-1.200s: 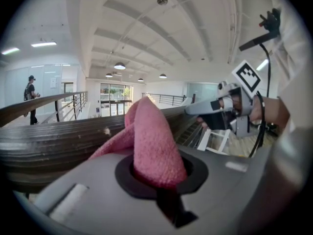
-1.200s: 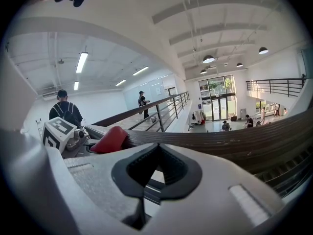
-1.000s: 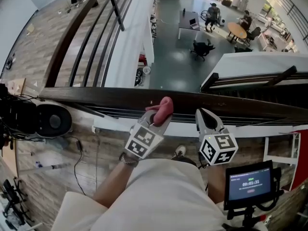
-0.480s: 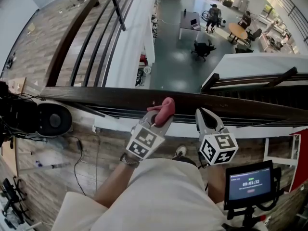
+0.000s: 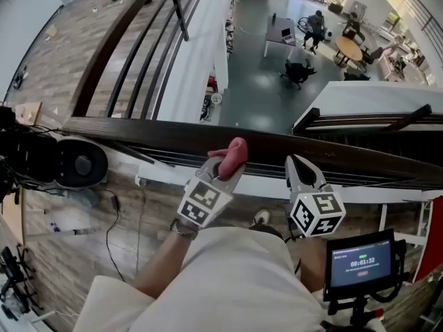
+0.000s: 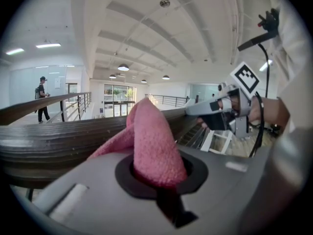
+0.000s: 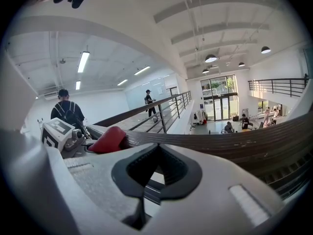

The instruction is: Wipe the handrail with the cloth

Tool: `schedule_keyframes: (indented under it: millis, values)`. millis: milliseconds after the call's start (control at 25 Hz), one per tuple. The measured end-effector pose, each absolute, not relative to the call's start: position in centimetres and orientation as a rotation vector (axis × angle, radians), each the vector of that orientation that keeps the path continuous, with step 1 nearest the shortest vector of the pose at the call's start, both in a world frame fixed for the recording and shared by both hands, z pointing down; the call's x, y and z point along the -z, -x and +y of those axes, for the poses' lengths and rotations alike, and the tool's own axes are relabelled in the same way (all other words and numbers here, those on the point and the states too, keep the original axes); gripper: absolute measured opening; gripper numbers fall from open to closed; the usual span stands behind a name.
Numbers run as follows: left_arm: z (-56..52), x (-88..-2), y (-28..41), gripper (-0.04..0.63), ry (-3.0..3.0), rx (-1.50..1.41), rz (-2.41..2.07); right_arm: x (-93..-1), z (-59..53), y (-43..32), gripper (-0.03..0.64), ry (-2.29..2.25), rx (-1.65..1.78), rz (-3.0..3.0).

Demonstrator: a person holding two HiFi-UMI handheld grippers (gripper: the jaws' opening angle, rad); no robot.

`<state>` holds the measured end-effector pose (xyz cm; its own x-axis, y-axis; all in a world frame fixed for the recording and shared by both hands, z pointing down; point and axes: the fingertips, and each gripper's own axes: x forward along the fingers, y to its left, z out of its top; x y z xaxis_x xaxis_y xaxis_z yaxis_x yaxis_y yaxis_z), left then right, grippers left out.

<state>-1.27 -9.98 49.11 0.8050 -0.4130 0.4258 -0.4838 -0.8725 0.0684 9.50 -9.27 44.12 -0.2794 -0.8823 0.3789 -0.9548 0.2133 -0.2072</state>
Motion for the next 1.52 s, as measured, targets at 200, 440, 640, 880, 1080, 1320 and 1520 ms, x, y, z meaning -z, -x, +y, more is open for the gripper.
schedule_keyframes:
  millis: [200, 440, 640, 880, 1080, 1320, 1520]
  values:
    - [-10.3, -48.9, 2.0, 0.034, -2.808, -0.602, -0.726, -44.0, -9.4, -9.6, 0.003, -1.772, -0.602, -2.291]
    - [-10.6, -48.8, 2.9, 0.032, -2.795, -0.595, -0.757, -43.5, -9.6, -9.3, 0.003, -1.769, -0.590, -2.306]
    - [-11.2, -48.5, 3.9, 0.034, -2.778, -0.580, -0.792, -43.1, -10.2, -8.4, 0.003, -1.743, -0.583, -2.316]
    - [-11.3, -48.0, 5.1, 0.034, -2.767, -0.568, -0.837, -43.0, -10.0, -7.9, 0.003, -1.724, -0.580, -2.323]
    - [-11.5, -47.5, 5.8, 0.034, -2.764, -0.558, -0.866, -42.7, -10.1, -7.7, 0.003, -1.716, -0.576, -2.329]
    - [-11.9, -46.1, 6.5, 0.034, -2.780, -0.556, -0.901, -42.4, -10.4, -7.3, 0.003, -1.705, -0.571, -2.342]
    - [-12.3, -44.6, 6.6, 0.034, -2.812, -0.527, -0.918, -42.2, -10.4, -7.0, 0.003, -1.699, -0.567, -2.349]
